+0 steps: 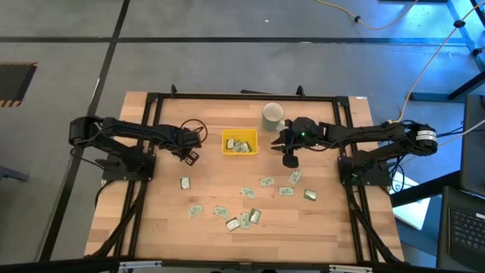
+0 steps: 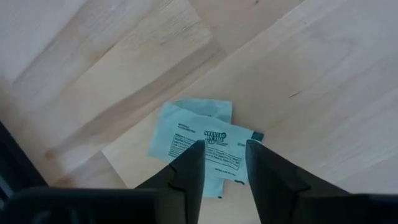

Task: Pick and place Stevia / Truvia into bins
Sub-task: Put the top left stevia tea packet into the yellow bin

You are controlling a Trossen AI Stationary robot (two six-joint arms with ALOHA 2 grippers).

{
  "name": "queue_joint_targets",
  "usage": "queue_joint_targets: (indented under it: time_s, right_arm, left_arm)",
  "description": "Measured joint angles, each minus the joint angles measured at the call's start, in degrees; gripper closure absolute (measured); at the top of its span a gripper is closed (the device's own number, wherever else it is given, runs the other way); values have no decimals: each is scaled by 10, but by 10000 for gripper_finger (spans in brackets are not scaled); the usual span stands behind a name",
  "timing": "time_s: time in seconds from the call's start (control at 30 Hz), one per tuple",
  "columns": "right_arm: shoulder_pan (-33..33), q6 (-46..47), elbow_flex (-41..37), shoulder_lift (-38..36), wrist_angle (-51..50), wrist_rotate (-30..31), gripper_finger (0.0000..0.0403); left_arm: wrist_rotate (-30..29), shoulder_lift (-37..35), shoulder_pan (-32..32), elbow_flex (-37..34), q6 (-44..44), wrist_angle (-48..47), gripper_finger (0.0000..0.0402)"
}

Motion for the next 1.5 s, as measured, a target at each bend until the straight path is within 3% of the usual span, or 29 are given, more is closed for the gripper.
queue_joint_targets:
  time_s: [0.5,0.87,1.37,1.5]
  right_arm:
    - [0,0,0,0,-2,0,315]
    - [0,0,0,0,-2,0,315]
    - [0,0,0,0,-2,0,315]
    - [0,0,0,0,-2,0,315]
  left_arm:
    - [6,3,0,0,-8,-2,320]
    - [6,70,-1,4,-14,-4,322]
    - [9,70,0,3,-14,2,396]
    - [3,70,0,2,-12,2,398]
